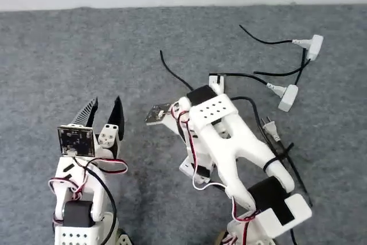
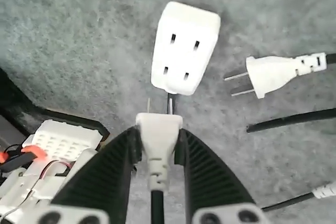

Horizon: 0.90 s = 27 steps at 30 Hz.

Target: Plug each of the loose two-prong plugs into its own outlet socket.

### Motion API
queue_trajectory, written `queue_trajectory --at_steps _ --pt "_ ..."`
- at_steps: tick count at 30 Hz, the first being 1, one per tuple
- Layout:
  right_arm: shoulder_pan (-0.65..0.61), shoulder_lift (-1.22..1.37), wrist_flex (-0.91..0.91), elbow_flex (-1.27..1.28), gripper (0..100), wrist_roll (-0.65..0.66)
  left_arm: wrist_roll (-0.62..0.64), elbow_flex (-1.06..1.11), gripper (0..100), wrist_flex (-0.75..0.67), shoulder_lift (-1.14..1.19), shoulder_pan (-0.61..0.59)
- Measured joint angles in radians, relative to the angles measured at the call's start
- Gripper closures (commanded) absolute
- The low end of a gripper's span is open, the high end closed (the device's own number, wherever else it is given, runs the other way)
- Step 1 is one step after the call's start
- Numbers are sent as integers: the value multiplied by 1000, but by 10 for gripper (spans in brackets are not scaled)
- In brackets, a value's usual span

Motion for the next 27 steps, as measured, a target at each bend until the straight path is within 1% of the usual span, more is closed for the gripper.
queue_trajectory --at_steps 3,6,8,13,18,20,22,27 --pt "-2 0 -8 0 989 0 3 0 840 0 0 -6" --pt "-5 0 -8 0 989 0 8 -17 840 0 0 -91" --pt "-5 0 -8 0 989 0 40 -29 840 0 -2 -152" --pt "-8 0 -8 0 989 -2 57 -29 840 -11 -2 -189" --pt "-9 0 -6 -2 989 -31 83 -31 840 -49 -2 -319" --pt "-9 0 -6 -2 989 -35 89 -51 840 -51 -2 -351" --pt "-17 0 -6 -2 989 -38 92 -58 840 -54 -2 -362" --pt "-58 0 -8 -2 989 -41 92 -58 840 -54 -2 -339"
